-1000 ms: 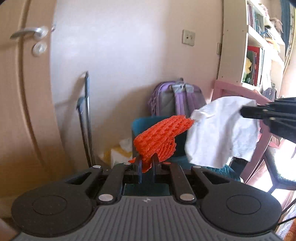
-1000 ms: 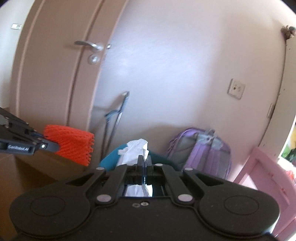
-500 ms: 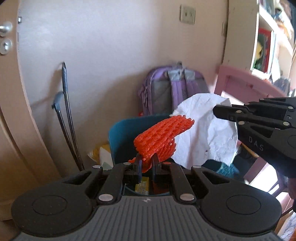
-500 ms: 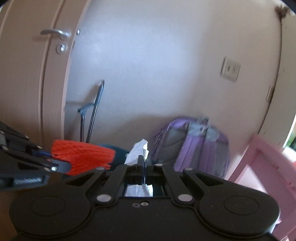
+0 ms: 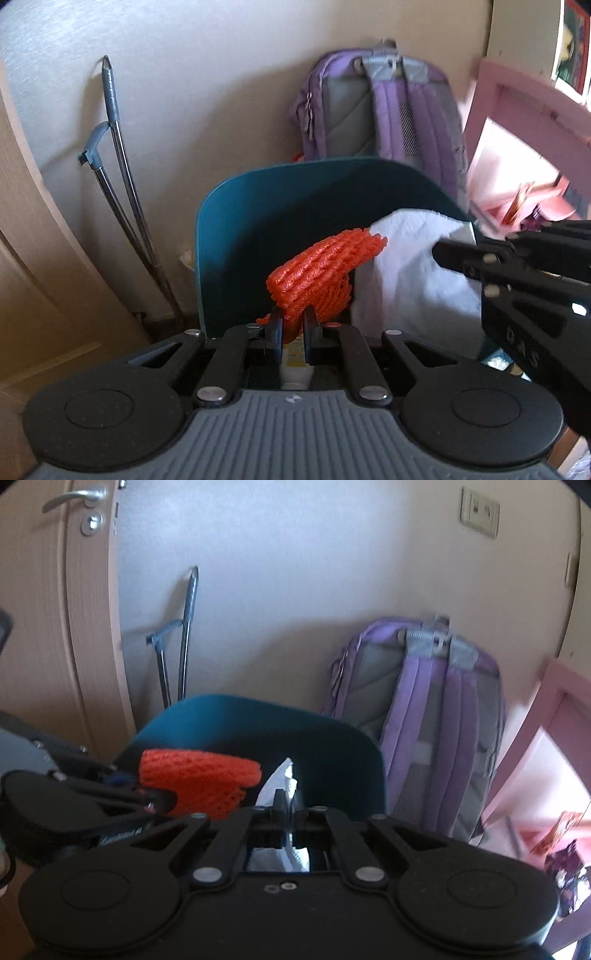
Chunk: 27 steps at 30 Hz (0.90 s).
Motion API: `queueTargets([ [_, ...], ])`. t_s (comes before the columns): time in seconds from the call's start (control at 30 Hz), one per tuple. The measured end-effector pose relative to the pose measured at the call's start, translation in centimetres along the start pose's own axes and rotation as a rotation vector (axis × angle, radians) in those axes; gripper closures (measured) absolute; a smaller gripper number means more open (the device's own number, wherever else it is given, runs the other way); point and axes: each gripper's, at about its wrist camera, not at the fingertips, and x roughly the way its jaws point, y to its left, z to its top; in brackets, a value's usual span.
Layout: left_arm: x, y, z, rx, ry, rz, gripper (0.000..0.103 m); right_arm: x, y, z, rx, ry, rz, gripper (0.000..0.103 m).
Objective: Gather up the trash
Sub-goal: 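Lift the foam net and tissue into the teal bin and release both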
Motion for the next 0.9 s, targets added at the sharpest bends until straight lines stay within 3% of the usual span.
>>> queueTargets([
  [0.23, 1.6, -0.9, 0.3, 0.03, 0.065, 0.004, 0.087, 0.3, -0.5, -0.9, 0.005, 0.02, 0.02, 0.087],
  [0.3, 1.7, -1.2, 0.3, 0.037, 0.067, 0.006, 0.084, 0.1, -0.5, -1.0, 0.002, 0.02, 0.03, 0.087],
  [0.4, 1.6, -1.3, 0.3, 0.033, 0.066, 0.001, 0.067, -0.3, -0.5, -1.2, -0.003, 0.01, 0.028, 0.081],
  [0.47, 1.3, -1.4, 0.3, 0.032, 0.055, 0.009, 0.046, -0.7, -0.7, -1.1, 0.008, 0.001, 0.03, 0.079],
  [0.7, -1.6, -1.6, -0.2, 0.033, 0.009, 0.005, 0.044, -4.2, -0.9, -1.2, 0.027, -0.043, 0.049, 0.065],
  [0.9, -5.6, -1.2, -1.4, 0.041, -0.044, -0.005, 0.03, -7.9, -0.8, -1.7, 0.036, -0.07, 0.074, 0.054],
])
